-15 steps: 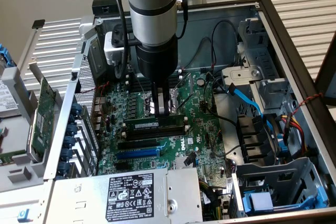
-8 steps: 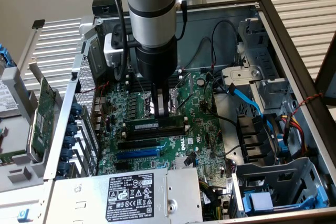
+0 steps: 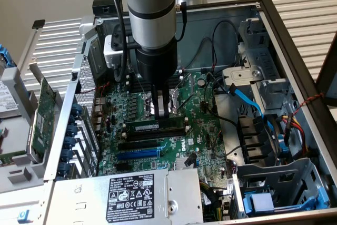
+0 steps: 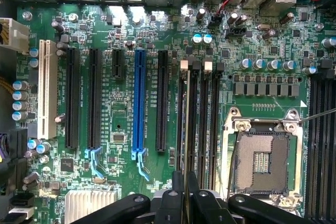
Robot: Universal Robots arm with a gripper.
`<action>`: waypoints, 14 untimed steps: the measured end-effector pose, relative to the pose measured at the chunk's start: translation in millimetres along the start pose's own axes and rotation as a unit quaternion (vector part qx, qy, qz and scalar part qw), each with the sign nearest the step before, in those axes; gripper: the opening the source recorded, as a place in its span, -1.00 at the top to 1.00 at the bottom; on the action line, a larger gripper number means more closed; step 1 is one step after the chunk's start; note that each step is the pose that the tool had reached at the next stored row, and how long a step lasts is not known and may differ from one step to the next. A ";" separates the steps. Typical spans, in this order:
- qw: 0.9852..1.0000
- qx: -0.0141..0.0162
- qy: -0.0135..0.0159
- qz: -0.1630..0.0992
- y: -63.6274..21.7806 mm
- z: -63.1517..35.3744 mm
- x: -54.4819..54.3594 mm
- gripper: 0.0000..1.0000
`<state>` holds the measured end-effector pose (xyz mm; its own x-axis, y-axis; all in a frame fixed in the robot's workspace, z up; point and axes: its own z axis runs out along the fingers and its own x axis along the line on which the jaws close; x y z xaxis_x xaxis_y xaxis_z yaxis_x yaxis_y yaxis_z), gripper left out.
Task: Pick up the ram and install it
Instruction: 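Insert the ram into the slot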
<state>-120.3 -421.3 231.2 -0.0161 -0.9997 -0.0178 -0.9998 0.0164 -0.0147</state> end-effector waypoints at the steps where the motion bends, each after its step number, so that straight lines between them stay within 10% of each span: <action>1: 1.000 0.000 0.000 0.000 0.0 0.1 0.0 0.73; 14: 1.000 0.002 0.000 0.000 0.8 1.8 0.8 0.73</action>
<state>-121.1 -422.0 229.4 -0.0162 -0.9997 -0.0180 -0.9997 0.0165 -0.0189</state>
